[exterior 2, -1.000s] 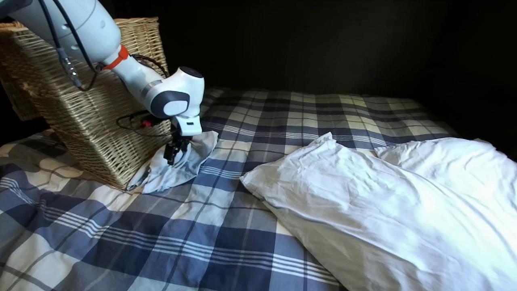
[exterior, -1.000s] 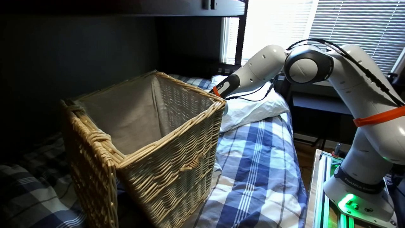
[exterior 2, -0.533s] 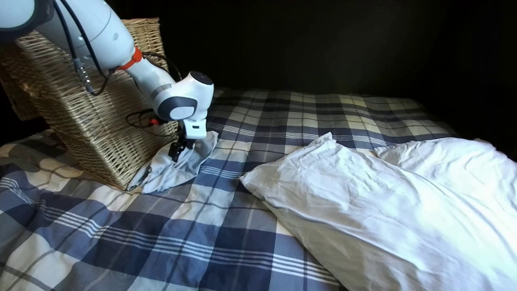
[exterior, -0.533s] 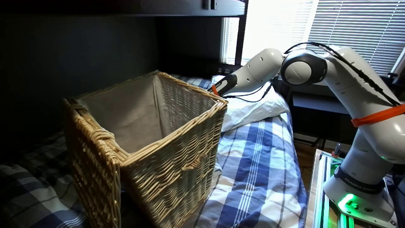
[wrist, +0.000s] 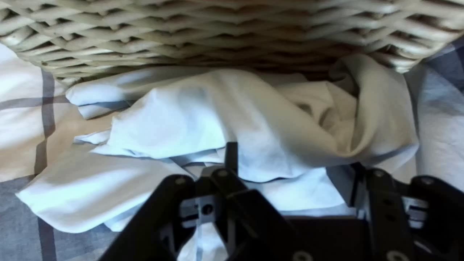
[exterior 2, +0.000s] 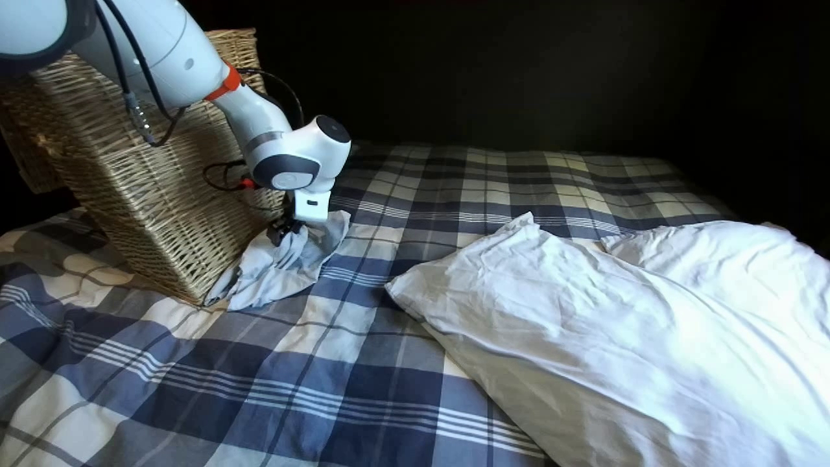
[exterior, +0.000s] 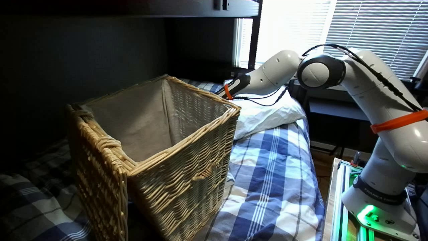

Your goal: Move the pillow case to the right

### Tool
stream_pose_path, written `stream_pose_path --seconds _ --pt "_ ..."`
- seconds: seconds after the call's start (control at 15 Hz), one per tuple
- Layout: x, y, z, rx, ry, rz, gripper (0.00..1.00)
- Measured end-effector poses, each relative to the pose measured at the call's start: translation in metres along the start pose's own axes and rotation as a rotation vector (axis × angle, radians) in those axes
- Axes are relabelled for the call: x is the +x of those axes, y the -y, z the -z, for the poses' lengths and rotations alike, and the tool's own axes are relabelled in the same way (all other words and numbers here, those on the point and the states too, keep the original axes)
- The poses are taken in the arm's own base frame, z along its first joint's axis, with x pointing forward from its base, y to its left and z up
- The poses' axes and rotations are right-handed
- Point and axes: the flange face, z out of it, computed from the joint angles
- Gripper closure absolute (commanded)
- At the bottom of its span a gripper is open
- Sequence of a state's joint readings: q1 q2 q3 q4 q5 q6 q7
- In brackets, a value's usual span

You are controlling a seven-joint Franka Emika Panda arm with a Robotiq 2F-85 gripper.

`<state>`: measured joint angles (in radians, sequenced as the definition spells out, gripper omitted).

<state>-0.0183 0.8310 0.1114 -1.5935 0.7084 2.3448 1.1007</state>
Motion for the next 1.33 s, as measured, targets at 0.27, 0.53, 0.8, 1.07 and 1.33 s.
stream_pose_path --seconds 0.27,0.53,0.8,1.07,1.33 --pt "0.002 0.001 0.002 0.029 0.050 -0.029 0.92" --pt "0.004 0.000 0.002 0.045 0.078 -0.036 1.00" --pt "0.013 -0.004 0.001 0.042 0.071 -0.014 0.99" --pt "0.038 -0.009 0.013 0.049 0.007 0.067 0.99" --pt "0.078 -0.009 0.049 0.095 -0.144 0.175 0.99"
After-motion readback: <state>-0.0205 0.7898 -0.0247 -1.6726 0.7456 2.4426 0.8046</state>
